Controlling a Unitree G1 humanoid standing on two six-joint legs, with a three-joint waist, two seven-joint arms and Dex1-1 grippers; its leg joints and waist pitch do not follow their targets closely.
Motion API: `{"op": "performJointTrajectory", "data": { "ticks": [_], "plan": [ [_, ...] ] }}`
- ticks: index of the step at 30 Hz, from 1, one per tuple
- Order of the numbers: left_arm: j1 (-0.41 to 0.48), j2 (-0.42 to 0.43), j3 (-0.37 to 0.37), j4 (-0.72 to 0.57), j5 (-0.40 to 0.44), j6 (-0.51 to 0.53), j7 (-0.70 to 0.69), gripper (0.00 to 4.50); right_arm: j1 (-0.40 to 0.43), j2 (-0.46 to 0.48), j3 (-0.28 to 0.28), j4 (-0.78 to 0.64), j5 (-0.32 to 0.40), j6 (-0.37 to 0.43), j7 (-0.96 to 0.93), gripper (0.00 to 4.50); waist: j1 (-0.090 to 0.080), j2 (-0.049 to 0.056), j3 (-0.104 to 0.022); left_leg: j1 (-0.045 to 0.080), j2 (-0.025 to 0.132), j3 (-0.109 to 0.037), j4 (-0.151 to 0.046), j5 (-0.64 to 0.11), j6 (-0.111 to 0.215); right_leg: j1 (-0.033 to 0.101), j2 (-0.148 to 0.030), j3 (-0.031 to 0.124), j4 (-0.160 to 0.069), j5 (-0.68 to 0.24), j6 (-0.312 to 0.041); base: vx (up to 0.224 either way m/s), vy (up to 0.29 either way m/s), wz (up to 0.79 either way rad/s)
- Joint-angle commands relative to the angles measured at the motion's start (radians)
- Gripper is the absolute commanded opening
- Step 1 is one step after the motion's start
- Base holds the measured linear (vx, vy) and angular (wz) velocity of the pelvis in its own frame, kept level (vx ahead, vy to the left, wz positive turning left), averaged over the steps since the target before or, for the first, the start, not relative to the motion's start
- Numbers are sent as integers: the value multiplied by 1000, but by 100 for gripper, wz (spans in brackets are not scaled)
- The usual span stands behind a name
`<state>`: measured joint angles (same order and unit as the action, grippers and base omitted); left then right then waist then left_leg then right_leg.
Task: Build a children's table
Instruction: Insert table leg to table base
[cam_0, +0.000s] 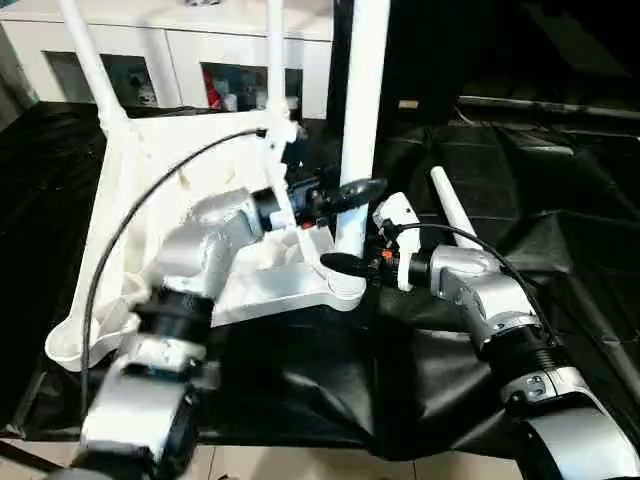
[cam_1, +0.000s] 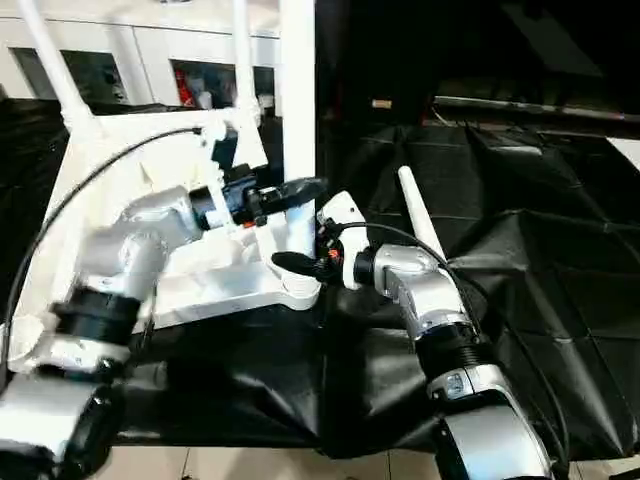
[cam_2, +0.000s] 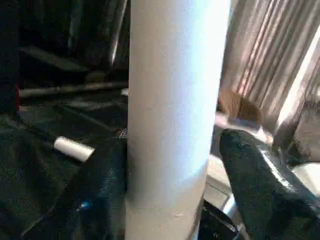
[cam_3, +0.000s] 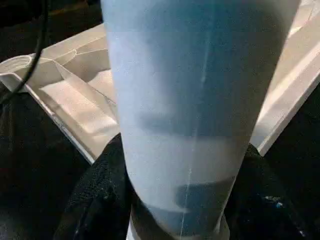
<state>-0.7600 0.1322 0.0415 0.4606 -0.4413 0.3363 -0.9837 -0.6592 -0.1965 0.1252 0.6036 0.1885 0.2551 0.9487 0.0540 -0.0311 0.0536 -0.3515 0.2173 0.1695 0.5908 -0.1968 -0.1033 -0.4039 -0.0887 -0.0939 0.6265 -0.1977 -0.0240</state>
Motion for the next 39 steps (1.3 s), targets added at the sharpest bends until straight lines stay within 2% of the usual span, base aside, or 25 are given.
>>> {"op": "performJointTrajectory", "data": {
  "ticks": [1,4,6,8,9,12,13,14,15,17,19,20,22,25,26,28,29,33,34,37,39],
  "plan": [
    [-9,-5,38,-7,-52,-39,-38,305,8,-2,-23,7,8,1,-12,193,6,9,-71,-4,8,7,-59,-93,63,75,-48,53,-64,-8,-274,0,0,0],
    [-11,13,66,15,-63,-49,-47,305,12,-1,-24,7,7,-1,-14,192,6,13,-71,-1,11,6,-60,-105,58,72,-48,53,-65,-24,-269,0,0,0],
    [-5,44,60,26,-52,-56,-78,305,15,0,-24,5,7,-2,-15,191,7,16,-70,-1,10,6,-60,-99,58,71,-47,53,-64,-23,-265,0,0,0],
    [15,106,7,26,-9,-54,-158,305,20,0,-24,-3,8,0,-17,191,7,17,-70,1,11,6,-61,-100,55,70,-45,52,-64,-26,-259,0,0,0],
    [21,119,-7,26,5,-60,-173,305,21,0,-23,-4,8,0,-17,191,6,21,-69,2,13,7,-62,-103,50,69,-45,53,-61,-27,-257,0,0,0],
    [45,183,-83,43,90,-98,-228,305,29,-1,-20,-12,10,-1,-19,191,8,23,-69,3,15,6,-64,-104,45,67,-45,53,-61,-24,-254,0,0,0],
    [63,227,-142,67,159,-149,-269,305,33,-2,-19,-16,10,-1,-20,191,8,26,-69,2,13,7,-63,-102,38,69,-46,54,-60,-18,-256,0,0,0],
    [68,238,-157,73,178,-165,-278,305,33,-2,-19,-17,11,-1,-20,191,11,25,-69,3,14,5,-65,-107,40,67,-47,53,-64,-32,-250,0,0,0],
    [87,277,-224,99,261,-240,-305,305,36,-2,-18,-19,11,-2,-21,191,8,26,-69,2,14,5,-66,-116,32,69,-47,54,-63,-46,-236,0,0,0],
    [103,295,-268,101,298,-242,-320,305,38,-3,-18,-21,10,-2,-22,191,8,27,-70,3,15,5,-66,-116,26,68,-49,55,-62,-47,-233,0,0,0],
    [114,301,-307,104,331,-262,-316,305,40,-3,-17,-25,9,-2,-22,191,8,27,-70,4,16,6,-66,-106,18,66,-50,56,-58,-11,-250,0,0,0],
    [114,301,-307,104,331,-262,-316,277,40,-3,-17,-25,9,-2,-22,191,8,27,-70,4,16,6,-66,-106,18,66,-50,56,-58,-11,-250,0,0,0],
    [115,302,-331,120,359,-269,-303,270,42,-3,-17,-29,10,-1,-23,191,9,26,-68,2,15,6,-67,-127,12,68,-51,57,-59,-25,-258,0,0,0],
    [105,303,-361,174,423,-311,-259,264,45,-3,-16,-34,9,0,-23,191,8,25,-68,2,13,5,-66,-133,15,68,-51,58,-64,-55,-242,0,0,0],
    [100,302,-363,190,434,-326,-250,234,45,-3,-15,-35,9,0,-23,191,8,25,-69,2,13,5,-66,-129,15,68,-51,58,-63,-49,-241,0,0,0],
    [86,298,-366,231,464,-343,-207,225,46,-4,-12,-35,8,0,-22,191,8,26,-71,2,13,5,-64,-112,16,68,-50,57,-59,-21,-245,0,0,0],
    [82,299,-367,243,470,-344,-197,227,46,-3,-11,-36,8,0,-21,191,8,25,-71,3,12,5,-65,-115,17,68,-50,57,-59,-18,-246,0,0,0],
    [77,306,-369,261,480,-339,-189,180,45,-3,-10,-35,8,0,-21,191,10,25,-71,2,13,5,-64,-113,17,69,-52,57,-58,-12,-255,0,0,0],
    [74,308,-370,271,485,-345,-186,185,44,-3,-10,-35,8,-1,-21,191,10,25,-72,2,12,5,-64,-110,18,69,-51,57,-58,-9,-256,0,0,0],
    [69,307,-363,290,487,-348,-185,146,44,-3,-10,-35,8,0,-19,191,11,25,-71,2,13,5,-65,-116,18,68,-53,57,-59,-17,-258,0,0,0],
    [66,309,-359,298,485,-351,-191,138,43,-3,-9,-33,7,-1,-18,191,11,23,-71,2,13,5,-64,-118,18,69,-53,57,-59,-22,-257,0,0,0]
  ]
}}
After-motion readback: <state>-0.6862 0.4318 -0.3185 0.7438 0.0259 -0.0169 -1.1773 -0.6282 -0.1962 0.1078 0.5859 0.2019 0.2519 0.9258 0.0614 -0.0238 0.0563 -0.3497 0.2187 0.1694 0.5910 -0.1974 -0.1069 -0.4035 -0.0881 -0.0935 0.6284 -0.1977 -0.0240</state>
